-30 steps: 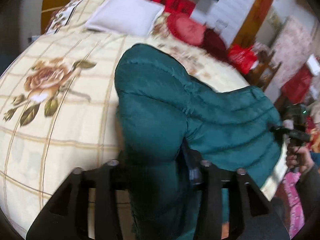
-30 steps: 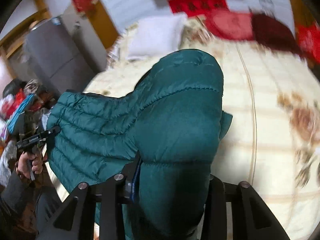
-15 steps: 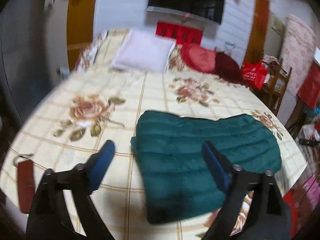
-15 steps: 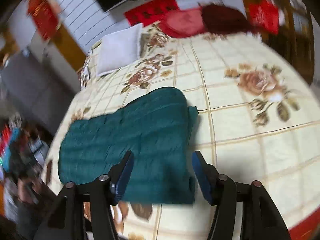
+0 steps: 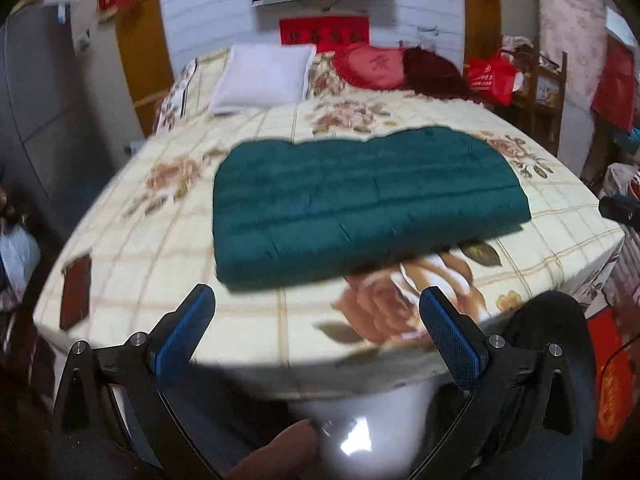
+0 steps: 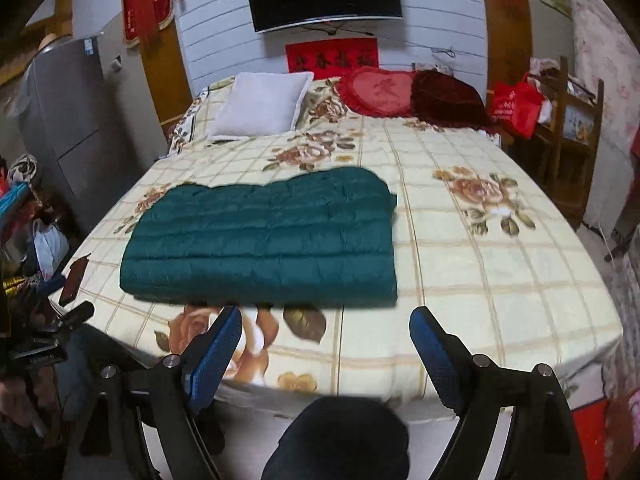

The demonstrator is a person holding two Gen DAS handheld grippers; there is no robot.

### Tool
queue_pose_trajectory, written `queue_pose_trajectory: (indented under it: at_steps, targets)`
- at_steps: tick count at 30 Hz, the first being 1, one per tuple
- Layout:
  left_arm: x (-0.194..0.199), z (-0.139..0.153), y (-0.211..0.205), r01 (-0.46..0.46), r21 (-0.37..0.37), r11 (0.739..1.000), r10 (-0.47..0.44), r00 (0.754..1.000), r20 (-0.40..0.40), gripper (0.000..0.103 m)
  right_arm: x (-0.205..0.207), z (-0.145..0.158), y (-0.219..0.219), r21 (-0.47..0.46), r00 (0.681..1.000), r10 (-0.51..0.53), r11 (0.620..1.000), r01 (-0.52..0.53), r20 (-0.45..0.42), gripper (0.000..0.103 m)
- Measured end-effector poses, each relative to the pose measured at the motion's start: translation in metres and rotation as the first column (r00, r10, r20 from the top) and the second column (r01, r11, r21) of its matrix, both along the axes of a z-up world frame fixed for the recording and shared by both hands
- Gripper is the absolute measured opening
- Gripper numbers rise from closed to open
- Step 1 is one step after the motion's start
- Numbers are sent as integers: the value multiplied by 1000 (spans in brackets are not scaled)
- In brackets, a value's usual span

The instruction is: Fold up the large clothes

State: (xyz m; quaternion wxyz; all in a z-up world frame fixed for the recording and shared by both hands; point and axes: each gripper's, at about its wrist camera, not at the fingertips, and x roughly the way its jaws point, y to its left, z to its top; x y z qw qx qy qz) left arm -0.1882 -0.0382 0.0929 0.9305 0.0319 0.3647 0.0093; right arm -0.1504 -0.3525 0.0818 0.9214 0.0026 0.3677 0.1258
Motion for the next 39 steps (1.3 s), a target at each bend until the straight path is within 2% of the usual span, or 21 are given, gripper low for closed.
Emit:
queue_pose_trajectory:
  at_steps: [3,6,8,11,26,39]
  targets:
    - [2,-6,-11,3,-15,1000,-4,998,-68,102,-7,-6,2,2,1000,6,1000,-5,-16,84]
    - [2,-9,-19,-33,11,999,34,996,-79,102,-11,-8,6,-44,1000,-1,999,0,-8,84]
    - [4,-11,-18,-48,-4,999,47,994,-94,102,-11,-9,8,-76,1000,-11,997,11,2,84]
    - [5,-10,-16,-54,-40,998,50,994,-101,102,-13,-7,9,-58,1000,-8,998,8,11,84]
    - [5,-15,-19,-39,-50,998,33,993,-115,102,-20,-4,18,-56,1000,20,998,-18,24,84]
    - [8,-25,-18,-43,-51,998,35,989,-145,102,-24,-1,14,-75,999,-1,997,4,39,84]
